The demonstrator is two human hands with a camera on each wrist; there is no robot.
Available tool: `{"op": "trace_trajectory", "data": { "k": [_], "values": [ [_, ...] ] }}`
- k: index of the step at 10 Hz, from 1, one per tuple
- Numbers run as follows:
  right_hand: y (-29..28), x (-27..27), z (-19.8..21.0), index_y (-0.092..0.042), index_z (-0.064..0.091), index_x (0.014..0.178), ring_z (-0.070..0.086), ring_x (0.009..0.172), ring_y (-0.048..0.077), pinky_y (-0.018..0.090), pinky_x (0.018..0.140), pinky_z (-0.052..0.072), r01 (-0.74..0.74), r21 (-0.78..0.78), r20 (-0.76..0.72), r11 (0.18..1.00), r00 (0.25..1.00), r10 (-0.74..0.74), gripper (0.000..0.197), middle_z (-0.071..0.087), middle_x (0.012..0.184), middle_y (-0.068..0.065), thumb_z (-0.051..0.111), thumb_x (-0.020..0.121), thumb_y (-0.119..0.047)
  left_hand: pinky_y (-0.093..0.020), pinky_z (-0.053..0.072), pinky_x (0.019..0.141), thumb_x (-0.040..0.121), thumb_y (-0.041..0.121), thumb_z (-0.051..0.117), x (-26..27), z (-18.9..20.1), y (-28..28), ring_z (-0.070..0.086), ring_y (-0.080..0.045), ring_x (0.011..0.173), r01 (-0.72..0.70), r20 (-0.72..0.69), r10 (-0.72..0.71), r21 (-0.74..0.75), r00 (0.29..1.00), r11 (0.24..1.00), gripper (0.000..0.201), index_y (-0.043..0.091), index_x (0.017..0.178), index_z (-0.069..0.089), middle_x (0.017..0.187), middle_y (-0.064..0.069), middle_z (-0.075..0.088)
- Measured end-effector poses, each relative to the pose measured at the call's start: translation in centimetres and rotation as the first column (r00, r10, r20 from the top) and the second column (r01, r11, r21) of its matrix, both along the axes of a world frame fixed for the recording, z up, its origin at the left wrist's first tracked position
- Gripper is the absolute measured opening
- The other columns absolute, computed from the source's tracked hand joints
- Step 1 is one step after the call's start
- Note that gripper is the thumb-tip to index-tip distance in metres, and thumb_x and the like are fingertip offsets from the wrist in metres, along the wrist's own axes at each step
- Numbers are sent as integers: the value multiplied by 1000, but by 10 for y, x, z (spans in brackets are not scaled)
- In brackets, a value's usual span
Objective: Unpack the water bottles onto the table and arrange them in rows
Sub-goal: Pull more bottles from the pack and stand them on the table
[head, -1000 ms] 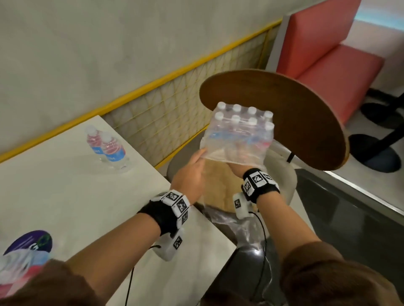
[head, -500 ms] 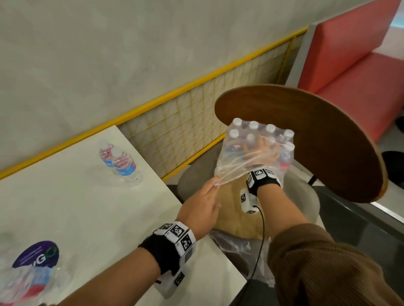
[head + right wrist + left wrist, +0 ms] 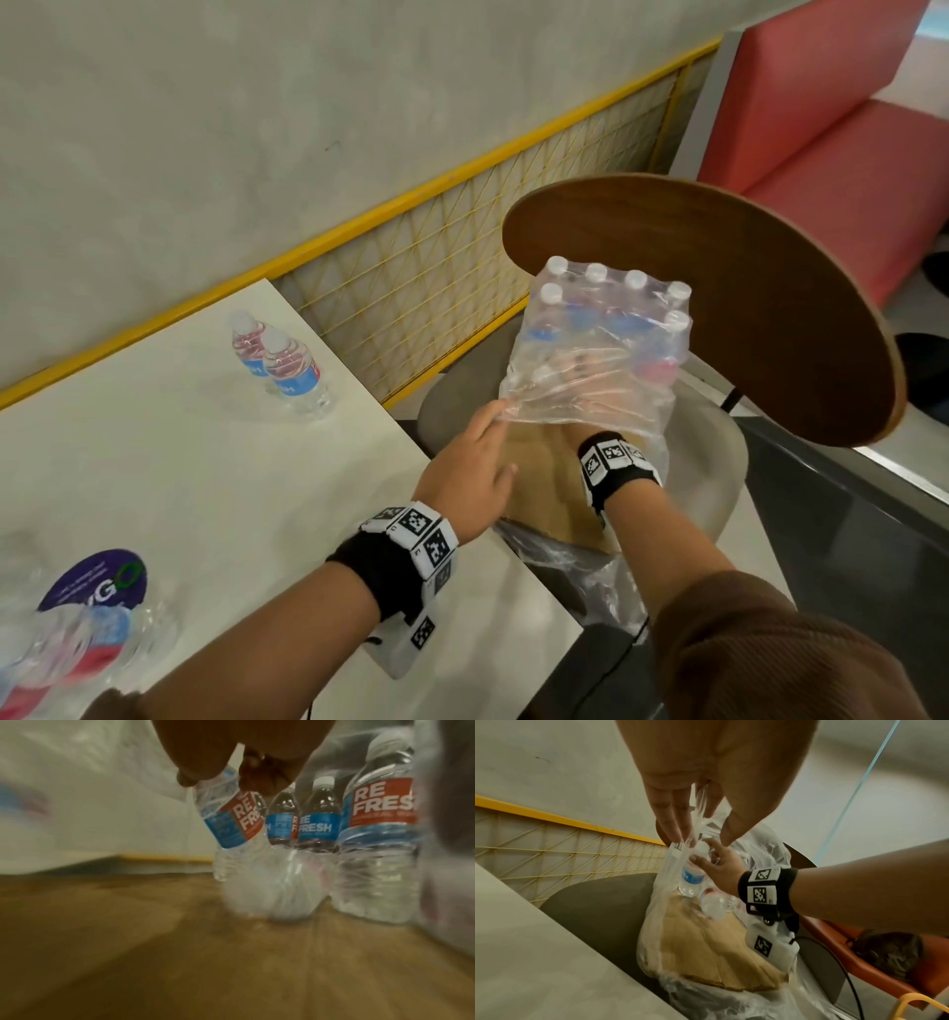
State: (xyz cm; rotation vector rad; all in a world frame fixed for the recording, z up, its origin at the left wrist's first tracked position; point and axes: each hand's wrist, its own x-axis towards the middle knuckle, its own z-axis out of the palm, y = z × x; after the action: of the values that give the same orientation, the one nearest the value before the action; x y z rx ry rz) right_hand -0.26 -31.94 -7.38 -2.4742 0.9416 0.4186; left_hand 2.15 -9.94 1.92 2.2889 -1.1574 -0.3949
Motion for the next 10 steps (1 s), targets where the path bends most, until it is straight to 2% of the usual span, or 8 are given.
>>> {"op": "trace_trajectory", "data": {
  "k": [1,3,4,6,7,8,9,10],
  "values": [
    [59,-18,20,-15,53,128,54,119,32,40,95,44,-103,-71,3,992,995,103,34,56,130,12,42,97,-22,-35,53,91,91,24,54,-3,-1,1,47,-13,124,-9,37,10,-13,999,1000,47,21,136,39,152,16,15],
    [100,-38,1,-18,60,115,54,106,27,35,86,48,-24,-72,416,997,908,52,29,55,115,8,53,89,-28,-34,41,106,85,14,56,-10,-6,5,15,-23,142,27,236,-50,101,971,995,50,30,132,48,154,-3,11],
    [101,-40,22,-20,55,124,52,112,29,36,94,46,105,34,398,994,911,-110,38,47,126,13,54,89,-36,-38,41,106,86,15,55,-11,-17,5,14,-27,142,19,211,-72,243,975,970,43,30,126,51,154,-6,10],
    [100,-23,34,-22,40,139,44,127,32,38,106,39,86,179,107,980,989,-107,50,48,139,13,49,92,-35,-39,50,88,91,24,49,-10,-31,3,57,-32,108,-22,-60,55,450,997,893,39,31,129,52,126,-10,51],
    [107,-20,32,-22,41,137,51,121,32,37,101,45,189,245,115,951,968,-222,55,54,131,12,57,85,-33,-39,52,88,89,25,47,-9,-35,5,62,-34,103,16,-163,63,447,985,895,33,23,120,58,115,-13,65],
    [108,-26,39,-21,40,137,55,116,31,31,95,46,291,389,126,874,923,-363,62,56,124,9,63,80,-24,-39,52,89,88,28,52,-12,-36,7,62,-32,105,25,-242,78,394,967,919,46,22,133,48,116,-13,66],
    [111,-39,51,-23,47,123,65,94,29,32,76,56,315,725,147,613,798,-584,48,59,112,5,66,79,-24,-29,55,76,80,22,67,-18,-31,5,67,-22,90,3,-338,67,203,939,979,87,28,147,12,105,-6,66],
    [109,-52,69,-28,50,113,69,71,24,30,54,57,242,856,112,458,777,-620,22,63,96,4,55,92,-26,-18,55,63,75,14,74,-21,-25,3,66,-8,71,-95,-446,60,-56,893,994,75,40,127,28,90,3,66]
  ]
}}
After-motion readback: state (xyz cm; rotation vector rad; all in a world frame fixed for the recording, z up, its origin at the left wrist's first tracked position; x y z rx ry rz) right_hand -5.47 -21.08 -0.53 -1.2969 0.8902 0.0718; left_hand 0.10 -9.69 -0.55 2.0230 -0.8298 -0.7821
